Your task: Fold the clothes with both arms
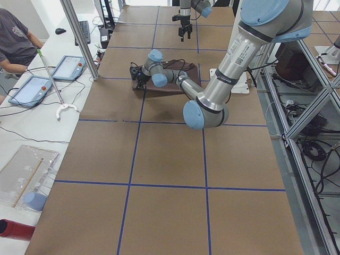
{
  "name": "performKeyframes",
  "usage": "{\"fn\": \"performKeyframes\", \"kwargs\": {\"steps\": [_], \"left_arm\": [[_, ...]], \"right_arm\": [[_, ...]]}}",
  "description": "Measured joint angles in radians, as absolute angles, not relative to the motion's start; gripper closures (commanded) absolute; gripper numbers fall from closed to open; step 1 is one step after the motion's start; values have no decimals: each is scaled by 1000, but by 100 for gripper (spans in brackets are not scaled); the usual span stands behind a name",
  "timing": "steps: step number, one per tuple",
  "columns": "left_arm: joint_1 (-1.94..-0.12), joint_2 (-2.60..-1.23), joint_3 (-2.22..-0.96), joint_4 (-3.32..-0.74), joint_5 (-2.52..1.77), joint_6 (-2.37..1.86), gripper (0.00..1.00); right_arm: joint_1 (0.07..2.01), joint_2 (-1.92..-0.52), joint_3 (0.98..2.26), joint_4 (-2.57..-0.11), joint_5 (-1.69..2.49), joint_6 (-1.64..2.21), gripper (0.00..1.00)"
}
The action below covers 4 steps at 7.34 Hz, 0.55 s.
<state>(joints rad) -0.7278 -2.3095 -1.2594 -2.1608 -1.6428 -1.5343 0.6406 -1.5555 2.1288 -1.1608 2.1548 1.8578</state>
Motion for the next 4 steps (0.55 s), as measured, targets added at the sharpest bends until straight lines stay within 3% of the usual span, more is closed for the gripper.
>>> {"fn": "performKeyframes", "kwargs": {"steps": [1, 2, 4], "left_arm": [[-762, -2385, -1117, -2240, -1649, -1514, 72], [-775, -2414, -1053, -2285, -1655, -1506, 72], [-780, -2356, -1103, -2310, -1662, -1500, 72]], "right_arm": [[648, -1523, 2122, -1160, 2125, 1859, 0], [645, -1471, 2095, -1162, 2082, 1859, 0], [626, -1355, 2014, -1167, 2035, 1856, 0]]}}
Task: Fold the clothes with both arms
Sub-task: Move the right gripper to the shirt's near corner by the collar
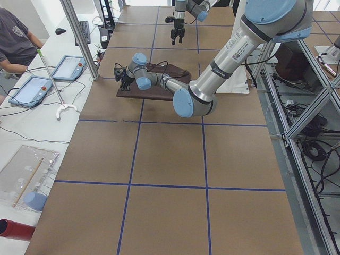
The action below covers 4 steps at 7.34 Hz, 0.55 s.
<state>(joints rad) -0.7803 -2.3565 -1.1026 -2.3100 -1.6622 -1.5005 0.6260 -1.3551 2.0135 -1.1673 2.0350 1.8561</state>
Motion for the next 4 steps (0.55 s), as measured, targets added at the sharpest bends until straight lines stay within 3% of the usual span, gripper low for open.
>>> {"fn": "performKeyframes", "kwargs": {"steps": [4], "left_arm": [[-802, -2108, -1504, -2258, -1796, -1498, 72]], "right_arm": [[479, -1135, 1873, -1282, 1897, 1766, 0]]}}
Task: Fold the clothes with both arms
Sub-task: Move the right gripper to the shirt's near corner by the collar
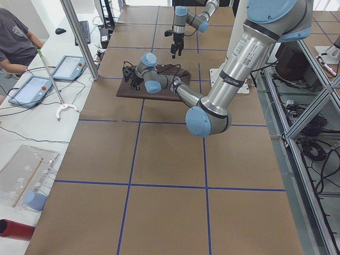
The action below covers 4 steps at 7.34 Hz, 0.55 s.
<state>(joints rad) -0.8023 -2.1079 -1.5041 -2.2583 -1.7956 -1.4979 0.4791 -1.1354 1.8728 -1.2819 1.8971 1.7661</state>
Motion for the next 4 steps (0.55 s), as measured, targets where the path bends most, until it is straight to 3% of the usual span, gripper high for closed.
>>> {"fn": "performKeyframes", "kwargs": {"steps": [2, 3, 4], "left_arm": [[-803, -2067, -1569, -2236, -1803, -1499, 72], [-804, -2062, -1575, -2233, -1804, -1500, 72], [-803, -2060, -1576, -2232, -1804, -1502, 72]], "right_arm": [[397, -1053, 1838, -1399, 1810, 1590, 1], [368, -1029, 1818, -1418, 1777, 1534, 17], [344, -1009, 1799, -1425, 1744, 1493, 24]]}}
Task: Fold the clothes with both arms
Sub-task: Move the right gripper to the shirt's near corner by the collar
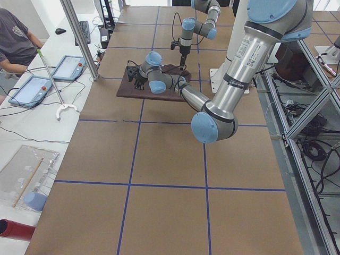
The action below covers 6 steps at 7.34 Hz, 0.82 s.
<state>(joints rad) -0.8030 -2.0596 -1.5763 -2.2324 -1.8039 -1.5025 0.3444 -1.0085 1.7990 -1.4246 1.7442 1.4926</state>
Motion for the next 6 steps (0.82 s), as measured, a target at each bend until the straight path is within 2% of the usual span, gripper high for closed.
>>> {"fn": "performKeyframes", "kwargs": {"steps": [2, 4, 5, 6], "left_arm": [[-803, -2059, -1577, -2232, -1804, -1504, 72], [-803, -2059, -1577, -2232, -1805, -1503, 72], [-802, -2059, -1577, -2232, -1804, -1504, 72], [-802, -2059, -1577, -2232, -1804, -1504, 72]], "right_arm": [[322, -977, 1761, -1424, 1710, 1401, 35], [319, -977, 1751, -1422, 1705, 1350, 39], [317, -981, 1751, -1421, 1706, 1343, 54], [314, -983, 1751, -1421, 1707, 1341, 74]]}}
